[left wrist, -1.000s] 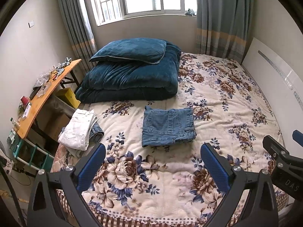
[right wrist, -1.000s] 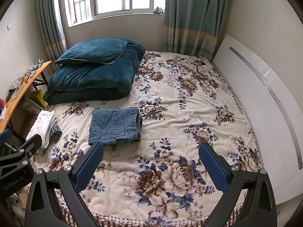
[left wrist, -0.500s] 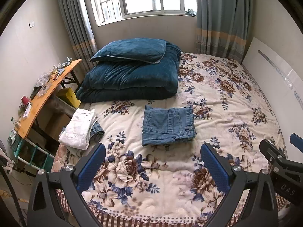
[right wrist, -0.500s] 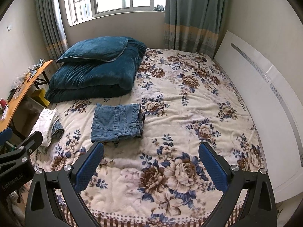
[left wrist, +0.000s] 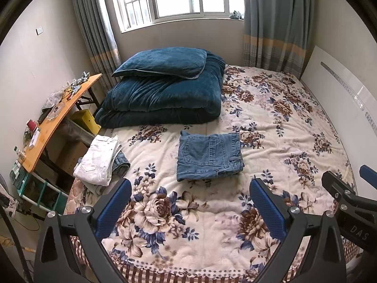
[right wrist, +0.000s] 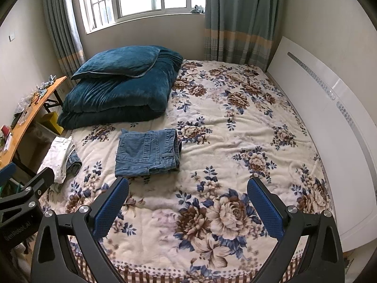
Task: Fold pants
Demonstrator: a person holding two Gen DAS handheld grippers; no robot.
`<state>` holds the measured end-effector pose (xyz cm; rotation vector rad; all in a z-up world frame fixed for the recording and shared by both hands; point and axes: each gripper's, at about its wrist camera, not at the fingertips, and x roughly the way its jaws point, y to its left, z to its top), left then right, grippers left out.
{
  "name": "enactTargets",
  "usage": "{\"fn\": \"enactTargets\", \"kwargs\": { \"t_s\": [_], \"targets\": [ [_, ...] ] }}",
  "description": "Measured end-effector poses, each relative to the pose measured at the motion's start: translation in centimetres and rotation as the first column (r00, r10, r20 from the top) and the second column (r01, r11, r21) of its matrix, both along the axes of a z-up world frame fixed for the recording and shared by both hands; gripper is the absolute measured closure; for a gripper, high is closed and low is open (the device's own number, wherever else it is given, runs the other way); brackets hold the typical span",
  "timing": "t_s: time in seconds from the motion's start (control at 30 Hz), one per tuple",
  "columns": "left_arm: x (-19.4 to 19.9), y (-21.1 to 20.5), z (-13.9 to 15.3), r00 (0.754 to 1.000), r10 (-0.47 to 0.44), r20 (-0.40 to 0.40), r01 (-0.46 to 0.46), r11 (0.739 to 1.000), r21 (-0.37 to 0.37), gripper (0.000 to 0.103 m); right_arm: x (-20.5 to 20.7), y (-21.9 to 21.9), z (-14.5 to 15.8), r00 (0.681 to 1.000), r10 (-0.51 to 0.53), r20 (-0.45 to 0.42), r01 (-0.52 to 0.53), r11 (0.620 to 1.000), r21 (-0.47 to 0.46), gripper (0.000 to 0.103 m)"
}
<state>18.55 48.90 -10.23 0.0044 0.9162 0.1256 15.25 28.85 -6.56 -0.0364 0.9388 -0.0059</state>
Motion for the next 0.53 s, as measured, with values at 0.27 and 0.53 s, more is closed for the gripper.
{"fn": "enactTargets", "kwargs": {
  "t_s": [0.27,0.53],
  "targets": [
    [-0.21,0.04,0.05,1.000,0.006,0.006,-0.006,1.000,0.009,0.000,0.03,0.12,-0.05,1.000,-0.001,0.000,0.001,1.000,-0.001,0.001],
    [-0.52,0.08,0.38,1.000,0.015,0.012,-0.016,1.000,0.016,0.000,0.31,0.06,0.03,1.000,0.000,0.001,0.000,1.000,0.002,0.001]
  ]
}}
